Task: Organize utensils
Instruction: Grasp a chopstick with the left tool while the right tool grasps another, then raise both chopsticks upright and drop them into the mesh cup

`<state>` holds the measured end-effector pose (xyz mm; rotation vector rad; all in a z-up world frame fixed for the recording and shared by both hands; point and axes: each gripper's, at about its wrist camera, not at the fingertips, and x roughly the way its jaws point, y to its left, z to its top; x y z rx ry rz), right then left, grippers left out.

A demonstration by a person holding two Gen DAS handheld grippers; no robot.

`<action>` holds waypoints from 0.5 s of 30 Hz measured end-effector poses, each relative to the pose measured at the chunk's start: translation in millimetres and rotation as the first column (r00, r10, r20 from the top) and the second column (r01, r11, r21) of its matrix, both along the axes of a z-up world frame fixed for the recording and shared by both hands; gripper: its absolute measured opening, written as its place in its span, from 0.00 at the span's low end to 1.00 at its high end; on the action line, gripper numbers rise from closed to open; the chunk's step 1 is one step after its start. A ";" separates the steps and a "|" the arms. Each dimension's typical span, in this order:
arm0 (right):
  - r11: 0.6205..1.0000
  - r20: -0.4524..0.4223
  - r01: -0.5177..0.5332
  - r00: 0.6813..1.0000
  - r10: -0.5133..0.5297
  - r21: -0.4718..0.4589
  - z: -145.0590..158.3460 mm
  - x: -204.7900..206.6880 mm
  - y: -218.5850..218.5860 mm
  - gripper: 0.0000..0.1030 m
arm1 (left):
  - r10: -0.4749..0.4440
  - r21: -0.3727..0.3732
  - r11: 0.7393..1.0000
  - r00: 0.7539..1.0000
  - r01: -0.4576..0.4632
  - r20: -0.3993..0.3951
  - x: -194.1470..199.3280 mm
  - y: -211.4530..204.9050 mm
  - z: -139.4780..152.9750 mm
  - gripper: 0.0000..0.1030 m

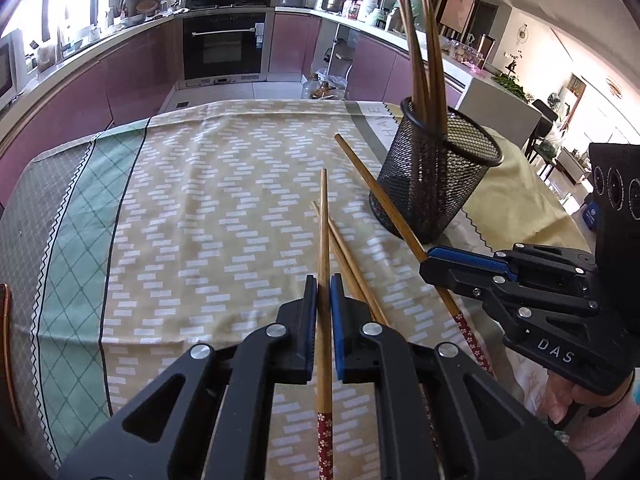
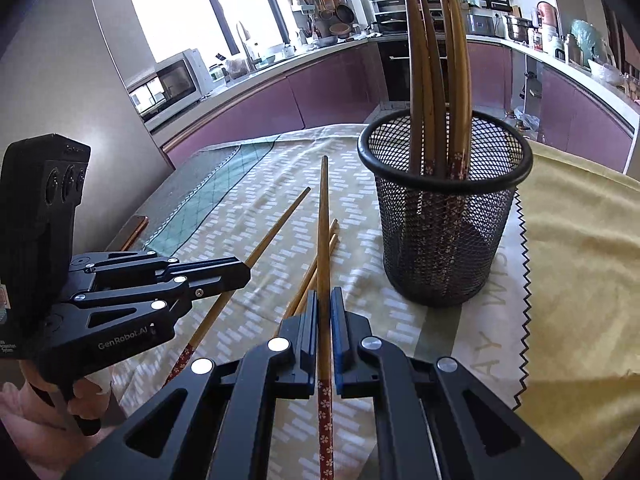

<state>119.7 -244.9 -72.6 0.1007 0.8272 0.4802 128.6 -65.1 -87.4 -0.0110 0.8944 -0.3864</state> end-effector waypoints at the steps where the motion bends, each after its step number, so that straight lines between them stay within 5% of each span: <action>1: 1.000 0.011 0.002 1.000 -0.002 0.005 3.7 -2.5 -2.3 0.05 | -0.008 -0.011 1.000 1.000 0.008 0.006 -1.6 0.5 4.7 0.07; 15: 0.994 0.146 0.031 0.988 -0.046 0.109 53.6 -19.9 -34.9 0.05 | -0.081 -0.134 0.986 0.986 0.100 0.145 -27.8 8.7 77.3 0.07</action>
